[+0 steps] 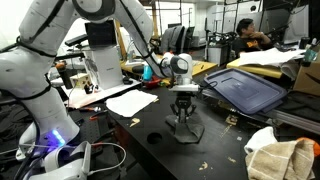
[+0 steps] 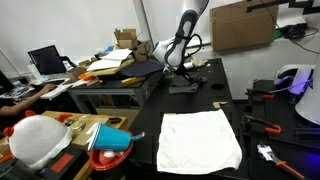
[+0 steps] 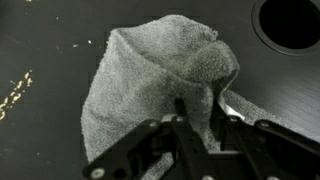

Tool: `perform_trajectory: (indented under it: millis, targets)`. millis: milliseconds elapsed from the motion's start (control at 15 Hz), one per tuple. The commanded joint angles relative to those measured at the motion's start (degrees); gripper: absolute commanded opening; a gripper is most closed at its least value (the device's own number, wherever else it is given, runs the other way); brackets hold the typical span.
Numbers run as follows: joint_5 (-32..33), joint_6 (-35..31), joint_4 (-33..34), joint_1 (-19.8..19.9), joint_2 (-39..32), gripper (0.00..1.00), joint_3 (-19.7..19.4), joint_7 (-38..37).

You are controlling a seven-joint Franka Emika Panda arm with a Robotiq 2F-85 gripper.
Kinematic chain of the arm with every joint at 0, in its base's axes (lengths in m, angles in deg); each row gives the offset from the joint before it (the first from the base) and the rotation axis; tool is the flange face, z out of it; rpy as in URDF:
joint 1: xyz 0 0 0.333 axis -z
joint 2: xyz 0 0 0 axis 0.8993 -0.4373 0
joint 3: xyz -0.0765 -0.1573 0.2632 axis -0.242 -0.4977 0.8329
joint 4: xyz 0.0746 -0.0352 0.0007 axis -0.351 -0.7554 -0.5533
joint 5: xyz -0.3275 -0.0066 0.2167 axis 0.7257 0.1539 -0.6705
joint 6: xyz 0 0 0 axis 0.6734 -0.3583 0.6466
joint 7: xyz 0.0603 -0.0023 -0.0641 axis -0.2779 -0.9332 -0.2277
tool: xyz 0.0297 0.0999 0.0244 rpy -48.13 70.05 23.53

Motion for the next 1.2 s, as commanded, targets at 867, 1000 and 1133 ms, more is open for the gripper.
perform_trajectory:
  millis: [867, 1000, 1133]
  targets:
    - [-9.0, 3.3, 6.0, 5.0, 3.2, 0.01, -1.7, 3.0]
    - [-10.1, 3.3, 6.7, 5.6, 3.1, 0.01, -1.5, 3.5]
    - [-10.7, 3.3, 6.4, 5.6, 3.2, 0.01, -1.1, 4.6]
